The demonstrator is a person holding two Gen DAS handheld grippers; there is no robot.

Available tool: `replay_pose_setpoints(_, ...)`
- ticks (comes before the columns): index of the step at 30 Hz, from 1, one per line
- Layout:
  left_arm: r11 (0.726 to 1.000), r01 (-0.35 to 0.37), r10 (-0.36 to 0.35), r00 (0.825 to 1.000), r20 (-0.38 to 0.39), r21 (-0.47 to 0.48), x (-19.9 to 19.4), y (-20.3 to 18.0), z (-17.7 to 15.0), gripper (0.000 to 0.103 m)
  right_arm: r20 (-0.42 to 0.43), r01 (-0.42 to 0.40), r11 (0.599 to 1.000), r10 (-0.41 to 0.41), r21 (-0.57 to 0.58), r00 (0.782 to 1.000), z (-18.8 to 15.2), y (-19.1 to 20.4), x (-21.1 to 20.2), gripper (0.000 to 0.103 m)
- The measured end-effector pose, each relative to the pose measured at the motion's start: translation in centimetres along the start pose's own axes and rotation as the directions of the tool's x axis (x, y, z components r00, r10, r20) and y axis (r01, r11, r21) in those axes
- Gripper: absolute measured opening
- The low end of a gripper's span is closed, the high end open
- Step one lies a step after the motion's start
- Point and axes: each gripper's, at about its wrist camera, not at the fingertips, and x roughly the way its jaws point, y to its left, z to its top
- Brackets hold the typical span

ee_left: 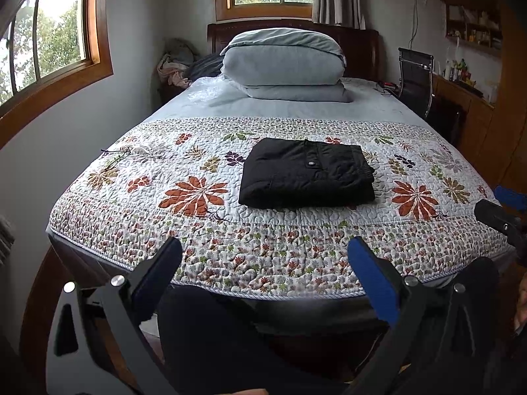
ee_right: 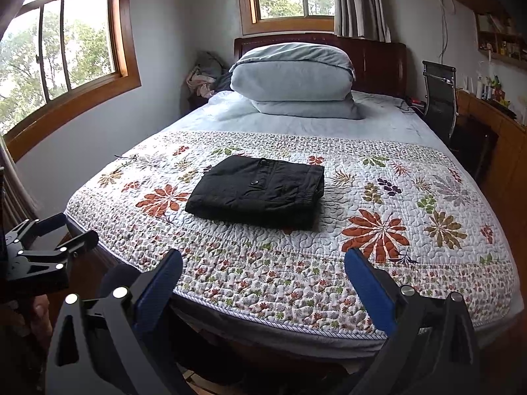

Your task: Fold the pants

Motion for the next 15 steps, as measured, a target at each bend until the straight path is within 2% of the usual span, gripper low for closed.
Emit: replay_pose_setpoints(15,1.000,-0.001,0.001,1.000,-0.001,0.001,0.03,-0.03,0.09,0.100,0.000,-0.002,1.000,0.002,-0.004,1.000,0.02,-0.01,0.01,0.099)
